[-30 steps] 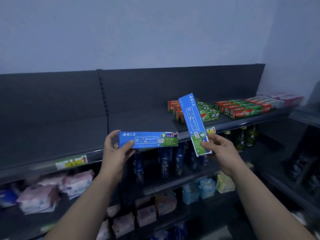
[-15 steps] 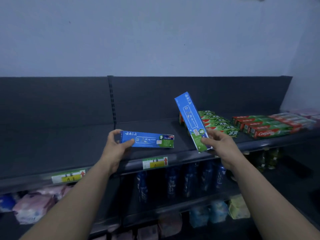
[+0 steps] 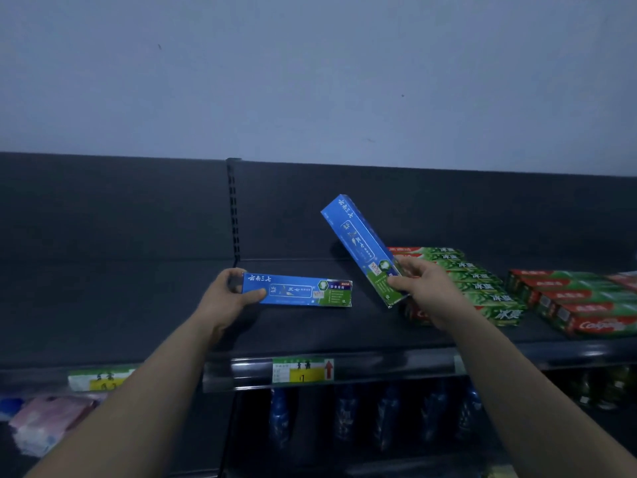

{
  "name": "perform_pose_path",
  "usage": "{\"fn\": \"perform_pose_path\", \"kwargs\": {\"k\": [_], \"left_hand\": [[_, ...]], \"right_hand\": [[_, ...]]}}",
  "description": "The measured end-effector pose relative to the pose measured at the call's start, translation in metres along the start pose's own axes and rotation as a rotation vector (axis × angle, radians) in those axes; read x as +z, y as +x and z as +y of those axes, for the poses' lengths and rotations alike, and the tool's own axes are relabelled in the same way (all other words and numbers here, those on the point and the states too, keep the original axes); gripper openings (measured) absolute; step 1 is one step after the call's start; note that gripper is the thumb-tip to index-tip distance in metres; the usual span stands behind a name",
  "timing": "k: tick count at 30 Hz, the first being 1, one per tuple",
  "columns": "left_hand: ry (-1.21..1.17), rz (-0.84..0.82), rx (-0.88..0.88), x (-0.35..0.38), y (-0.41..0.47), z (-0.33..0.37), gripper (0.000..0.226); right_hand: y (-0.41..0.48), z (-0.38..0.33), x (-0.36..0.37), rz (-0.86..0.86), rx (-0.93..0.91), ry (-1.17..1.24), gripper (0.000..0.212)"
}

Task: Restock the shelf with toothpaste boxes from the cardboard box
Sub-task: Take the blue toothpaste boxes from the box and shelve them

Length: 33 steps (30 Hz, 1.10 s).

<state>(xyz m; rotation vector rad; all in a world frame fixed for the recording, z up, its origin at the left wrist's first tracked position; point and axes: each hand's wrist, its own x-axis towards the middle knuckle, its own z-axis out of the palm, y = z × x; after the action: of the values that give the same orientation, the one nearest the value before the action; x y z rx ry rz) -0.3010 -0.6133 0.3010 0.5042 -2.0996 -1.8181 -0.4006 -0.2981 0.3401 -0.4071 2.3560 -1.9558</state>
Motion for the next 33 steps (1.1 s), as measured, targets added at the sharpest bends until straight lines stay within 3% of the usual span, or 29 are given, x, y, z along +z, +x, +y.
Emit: {"fn": "perform_pose_path", "kwargs": {"k": [8, 19, 29, 33], "left_hand": [[0.0, 0.125, -0.009, 0.002, 0.041, -0.003, 0.046], [0.123, 0.037, 0.049, -0.003, 0.12, 0.006, 0.05], [0.175, -0.06, 0.062, 0.004, 0.157, -0.003, 0.041], [0.176, -0.082, 0.056, 0.006, 0.163, -0.009, 0.041]], "right_hand": [[0.036, -0.002, 0.005, -0.181, -0.005, -0.141, 0.039], [0.082, -0.008, 0.028, -0.39, 0.051, -0.496, 0.043], [0.108, -0.004, 0.061, -0.33, 0.16, -0.667, 0.052], [0.114, 0.007, 0.07, -0.224, 0.13, -0.671, 0.052]]}}
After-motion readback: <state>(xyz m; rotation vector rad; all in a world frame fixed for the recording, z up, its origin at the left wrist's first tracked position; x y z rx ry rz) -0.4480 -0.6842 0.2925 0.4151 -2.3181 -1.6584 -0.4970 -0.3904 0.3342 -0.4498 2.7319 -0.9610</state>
